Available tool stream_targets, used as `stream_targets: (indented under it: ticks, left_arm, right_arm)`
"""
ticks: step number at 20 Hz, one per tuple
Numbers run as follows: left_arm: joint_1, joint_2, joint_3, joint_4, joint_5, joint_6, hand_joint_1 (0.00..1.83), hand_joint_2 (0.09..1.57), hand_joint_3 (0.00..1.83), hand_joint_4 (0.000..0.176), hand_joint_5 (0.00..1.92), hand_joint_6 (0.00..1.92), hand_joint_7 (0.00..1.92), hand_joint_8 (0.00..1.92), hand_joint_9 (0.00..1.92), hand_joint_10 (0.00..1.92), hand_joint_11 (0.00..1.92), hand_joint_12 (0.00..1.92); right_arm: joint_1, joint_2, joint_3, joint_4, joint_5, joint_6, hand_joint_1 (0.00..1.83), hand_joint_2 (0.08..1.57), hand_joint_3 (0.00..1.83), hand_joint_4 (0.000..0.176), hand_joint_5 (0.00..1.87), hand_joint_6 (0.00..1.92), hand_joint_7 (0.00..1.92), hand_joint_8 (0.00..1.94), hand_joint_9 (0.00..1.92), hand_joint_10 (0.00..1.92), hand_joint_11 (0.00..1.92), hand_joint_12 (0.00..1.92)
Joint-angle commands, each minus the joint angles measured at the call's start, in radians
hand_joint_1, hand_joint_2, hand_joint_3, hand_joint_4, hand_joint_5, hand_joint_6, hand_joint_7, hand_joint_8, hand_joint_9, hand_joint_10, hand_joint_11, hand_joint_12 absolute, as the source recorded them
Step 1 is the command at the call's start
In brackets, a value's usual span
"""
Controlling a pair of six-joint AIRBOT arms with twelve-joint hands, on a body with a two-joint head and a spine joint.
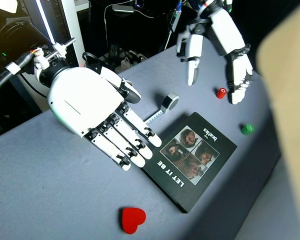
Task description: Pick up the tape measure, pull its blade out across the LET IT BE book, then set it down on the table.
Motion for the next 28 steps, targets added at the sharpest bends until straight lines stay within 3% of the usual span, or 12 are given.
stream_targets:
  ticks: [1, 4, 6, 10, 14, 17, 28]
  left_arm:
    - [0.015, 0.013, 0.007, 0.120, -0.021, -0.104, 0.92, 1.09, 0.00, 0.000, 0.65, 0.01, 0.64, 0.01, 0.56, 0.01, 0.23, 0.73]
    - [0.155, 0.050, 0.024, 0.400, -0.027, -0.437, 0.97, 1.11, 0.00, 0.000, 0.68, 0.00, 0.73, 0.01, 0.59, 0.01, 0.25, 0.72]
    - [0.256, 0.057, 0.034, 0.556, -0.091, -0.607, 0.97, 1.12, 0.01, 0.000, 0.68, 0.00, 0.74, 0.01, 0.61, 0.01, 0.27, 0.72]
    - [0.415, 0.042, 0.052, 0.715, -0.220, -0.795, 0.98, 1.14, 0.01, 0.000, 0.68, 0.00, 0.74, 0.00, 0.63, 0.01, 0.29, 0.73]
    - [0.514, -0.008, 0.087, 0.832, -0.299, -0.894, 0.97, 1.16, 0.01, 0.000, 0.68, 0.00, 0.71, 0.00, 0.65, 0.01, 0.31, 0.74]
    - [0.580, -0.057, 0.117, 0.840, -0.385, -0.903, 0.99, 1.16, 0.01, 0.000, 0.68, 0.00, 0.72, 0.01, 0.65, 0.01, 0.31, 0.74]
    - [0.684, -0.126, 0.195, 0.856, -0.391, -0.871, 1.03, 1.18, 0.00, 0.000, 0.68, 0.00, 0.73, 0.00, 0.68, 0.01, 0.33, 0.74]
  right_arm:
    - [0.003, 0.004, -0.006, -0.092, -0.035, 0.009, 0.20, 1.12, 0.01, 0.060, 0.26, 0.01, 0.29, 0.01, 0.26, 0.01, 0.00, 1.06]
    - [0.003, 0.004, -0.006, -0.092, -0.037, 0.010, 0.20, 1.13, 0.00, 0.058, 0.28, 0.01, 0.31, 0.00, 0.27, 0.01, 0.00, 1.04]
    - [0.002, 0.005, -0.006, -0.092, -0.039, 0.010, 0.20, 1.13, 0.00, 0.044, 0.28, 0.01, 0.31, 0.00, 0.27, 0.01, 0.00, 1.03]
    - [0.000, 0.005, -0.007, -0.094, -0.039, 0.010, 0.20, 1.14, 0.00, 0.025, 0.30, 0.01, 0.34, 0.01, 0.29, 0.01, 0.00, 1.07]
    - [0.000, 0.005, -0.008, -0.095, -0.039, 0.011, 0.20, 1.14, 0.01, 0.024, 0.32, 0.01, 0.35, 0.01, 0.31, 0.01, 0.00, 1.07]
    - [-0.001, 0.005, -0.008, -0.095, -0.037, 0.011, 0.20, 1.14, 0.01, 0.019, 0.34, 0.02, 0.36, 0.01, 0.30, 0.01, 0.00, 1.06]
    - [-0.001, 0.005, -0.009, -0.096, -0.031, 0.014, 0.20, 1.16, 0.00, 0.012, 0.34, 0.01, 0.36, 0.00, 0.30, 0.00, 0.00, 1.00]
